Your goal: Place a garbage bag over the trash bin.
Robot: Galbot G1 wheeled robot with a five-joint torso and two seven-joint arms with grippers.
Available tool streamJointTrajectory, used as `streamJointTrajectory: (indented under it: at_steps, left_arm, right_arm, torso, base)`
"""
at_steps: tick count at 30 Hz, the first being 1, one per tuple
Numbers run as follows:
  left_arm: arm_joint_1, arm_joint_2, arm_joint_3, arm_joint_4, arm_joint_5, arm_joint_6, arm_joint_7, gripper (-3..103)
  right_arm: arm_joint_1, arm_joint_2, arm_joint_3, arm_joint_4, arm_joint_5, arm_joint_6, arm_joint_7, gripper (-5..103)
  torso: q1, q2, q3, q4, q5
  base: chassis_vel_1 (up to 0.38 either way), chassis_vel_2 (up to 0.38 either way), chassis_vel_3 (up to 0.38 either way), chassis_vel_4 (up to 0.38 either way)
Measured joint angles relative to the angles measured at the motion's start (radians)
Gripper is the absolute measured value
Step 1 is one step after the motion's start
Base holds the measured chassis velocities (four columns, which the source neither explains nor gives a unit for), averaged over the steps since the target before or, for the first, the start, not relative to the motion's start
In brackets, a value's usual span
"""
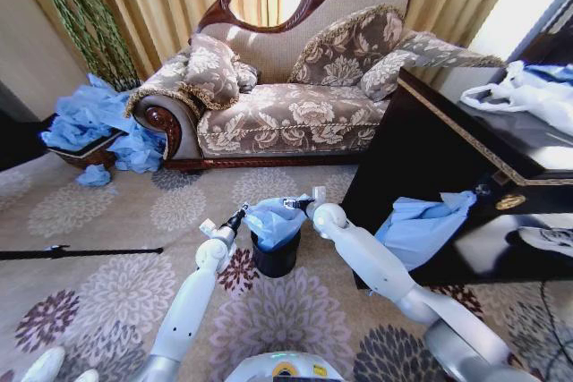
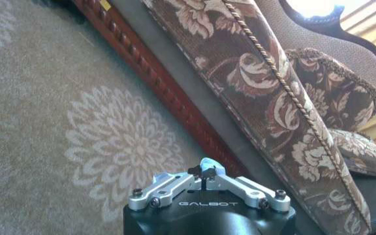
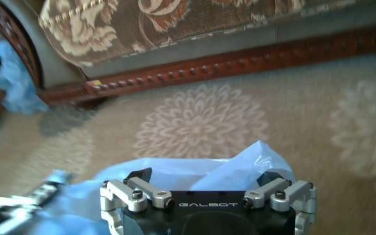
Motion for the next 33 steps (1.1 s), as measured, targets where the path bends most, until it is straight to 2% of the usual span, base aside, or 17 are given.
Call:
streamJointTrajectory:
  at_steps: [2, 7, 10, 16, 19, 20, 21, 23, 24, 27, 28, 30, 31, 32, 33]
  left_arm:
    - [0.001, -0.002, -0.001, -0.001, -0.001, -0.001, 0.000, 0]
    - [0.002, -0.002, -0.001, -0.001, -0.004, -0.001, 0.000, 0]
    - [-0.001, 0.002, -0.002, 0.003, -0.009, -0.001, 0.000, 0]
    - [-0.003, 0.002, -0.003, 0.009, -0.024, -0.001, 0.000, 0]
    - [-0.007, 0.000, -0.002, 0.017, -0.028, -0.001, 0.000, 0]
    - [-0.007, 0.000, -0.002, 0.017, -0.028, -0.001, 0.000, 0]
    - [-0.007, 0.000, -0.002, 0.019, -0.029, -0.001, 0.000, 0]
    - [-0.008, 0.001, -0.002, 0.019, -0.032, -0.001, 0.000, 0]
    - [-0.008, 0.001, -0.002, 0.019, -0.032, -0.001, 0.000, 0]
    - [-0.011, 0.003, -0.002, 0.025, -0.035, -0.001, 0.000, 0]
    - [-0.011, 0.003, -0.002, 0.025, -0.035, -0.001, 0.000, 0]
    - [-0.012, 0.004, -0.002, 0.032, -0.035, -0.001, 0.002, 0]
    - [-0.012, 0.004, -0.002, 0.032, -0.036, -0.001, 0.002, 0]
    - [-0.012, 0.004, -0.002, 0.032, -0.036, -0.001, 0.002, 0]
    - [-0.012, 0.004, -0.002, 0.033, -0.036, -0.001, 0.002, 0]
  right_arm:
    - [-0.012, -0.004, 0.027, 0.044, 0.106, 0.000, 0.058, 100]
    - [-0.029, -0.009, 0.065, 0.091, 0.195, 0.019, 0.092, 100]
    - [-0.059, -0.023, 0.098, 0.160, 0.306, 0.028, 0.148, 100]
    - [-0.102, -0.054, 0.128, 0.202, 0.366, 0.042, 0.122, 100]
    - [-0.135, -0.069, 0.169, 0.241, 0.484, 0.035, 0.111, 100]
    - [-0.135, -0.069, 0.169, 0.241, 0.484, 0.035, 0.111, 100]
    - [-0.157, -0.084, 0.179, 0.253, 0.486, 0.022, 0.065, 100]
    - [-0.195, -0.123, 0.176, 0.276, 0.377, 0.015, -0.042, 100]
    - [-0.195, -0.123, 0.176, 0.276, 0.377, 0.015, -0.042, 100]
    - [-0.252, -0.198, 0.154, 0.355, 0.219, -0.004, -0.154, 100]
    - [-0.252, -0.198, 0.154, 0.355, 0.219, -0.004, -0.154, 100]
    - [-0.296, -0.251, 0.132, 0.413, 0.060, -0.002, -0.251, 100]
    - [-0.306, -0.267, 0.123, 0.427, -0.012, 0.001, -0.285, 100]
    - [-0.306, -0.267, 0.123, 0.427, -0.012, 0.001, -0.285, 100]
    - [-0.315, -0.288, 0.109, 0.442, -0.111, 0.017, -0.323, 100]
  torso:
    - [0.000, 0.000, 0.000, 0.0001, 0.0001]
    - [0.000, 0.000, 0.000, 0.0003, 0.0001]
    - [0.000, 0.000, 0.000, 0.0001, 0.0000]
    - [0.000, 0.000, 0.000, 0.0001, 0.0001]
    - [0.000, 0.000, 0.000, 0.0003, 0.0000]
    - [0.000, 0.000, 0.000, 0.0003, 0.0000]
    - [0.000, 0.000, 0.000, 0.0003, 0.0001]
    - [0.000, 0.000, 0.000, 0.0003, 0.0002]
    - [0.000, 0.000, 0.000, 0.0003, 0.0002]
    - [0.000, 0.000, 0.000, -0.0002, 0.0001]
    - [0.000, 0.000, 0.000, -0.0002, 0.0001]
    - [0.000, 0.000, 0.000, 0.0002, 0.0000]
    - [0.000, 0.000, 0.000, 0.0002, 0.0001]
    - [0.000, 0.000, 0.000, 0.0002, 0.0001]
    - [0.000, 0.000, 0.000, 0.0001, 0.0002]
  base:
    - [0.000, 0.000, 0.000, 0.000]
    - [0.000, 0.000, 0.000, 0.000]
    - [0.000, 0.000, 0.000, 0.000]
    - [0.000, 0.000, 0.000, 0.000]
    - [0.000, 0.000, 0.000, 0.000]
    - [0.000, 0.000, 0.000, 0.000]
    - [0.000, 0.000, 0.000, 0.000]
    - [0.000, 0.000, 0.000, 0.000]
    - [0.000, 0.000, 0.000, 0.000]
    - [0.000, 0.000, 0.000, 0.000]
    - [0.000, 0.000, 0.000, 0.000]
    - [0.000, 0.000, 0.000, 0.000]
    - [0.000, 0.000, 0.000, 0.000]
    - [0.000, 0.000, 0.000, 0.000]
    - [0.000, 0.000, 0.000, 0.000]
